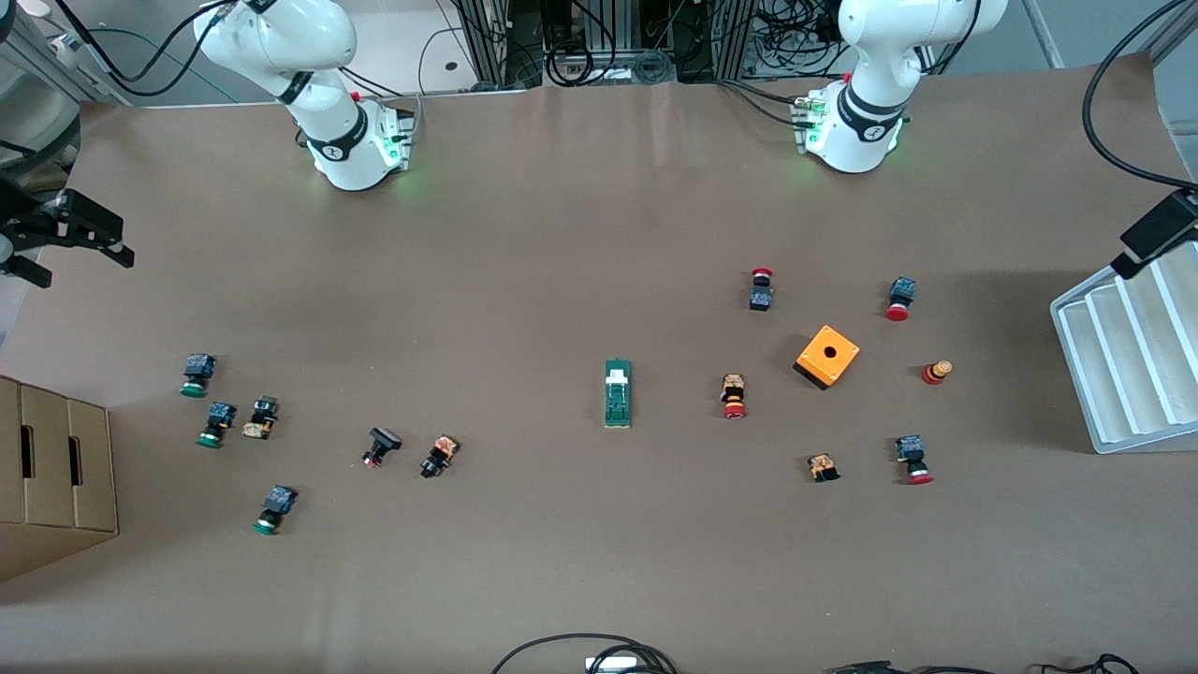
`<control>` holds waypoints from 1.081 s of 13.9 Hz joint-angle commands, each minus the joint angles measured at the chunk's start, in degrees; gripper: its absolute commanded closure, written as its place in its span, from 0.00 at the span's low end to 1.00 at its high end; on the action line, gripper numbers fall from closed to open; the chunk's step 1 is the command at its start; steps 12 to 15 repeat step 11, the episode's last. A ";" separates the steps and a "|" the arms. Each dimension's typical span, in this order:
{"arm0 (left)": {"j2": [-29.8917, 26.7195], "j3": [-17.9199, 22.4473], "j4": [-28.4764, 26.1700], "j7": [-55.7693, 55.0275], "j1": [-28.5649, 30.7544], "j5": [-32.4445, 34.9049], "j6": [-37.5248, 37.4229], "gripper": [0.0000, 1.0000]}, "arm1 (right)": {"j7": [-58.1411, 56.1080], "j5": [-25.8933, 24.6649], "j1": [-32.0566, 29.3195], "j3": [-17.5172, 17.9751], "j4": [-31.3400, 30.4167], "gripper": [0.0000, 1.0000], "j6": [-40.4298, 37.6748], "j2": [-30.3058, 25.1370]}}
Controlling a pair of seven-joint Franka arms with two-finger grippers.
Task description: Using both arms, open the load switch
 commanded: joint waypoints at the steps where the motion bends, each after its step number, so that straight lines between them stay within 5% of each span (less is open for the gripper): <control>1: 2.04 -0.59 1.32 1.20 0.39 -1.03 -3.75 0.00 | 0.23 -1.62 0.47 -0.19 0.85 0.00 -0.51 0.43; 4: 3.36 -0.68 1.32 1.29 0.21 -2.35 -7.63 0.00 | 0.23 -1.62 0.47 -0.19 0.93 0.00 -0.51 0.43; 15: 3.80 -1.03 0.00 1.73 0.47 -2.27 0.98 0.00 | 0.23 -1.70 0.47 -0.19 0.93 0.00 -0.33 0.43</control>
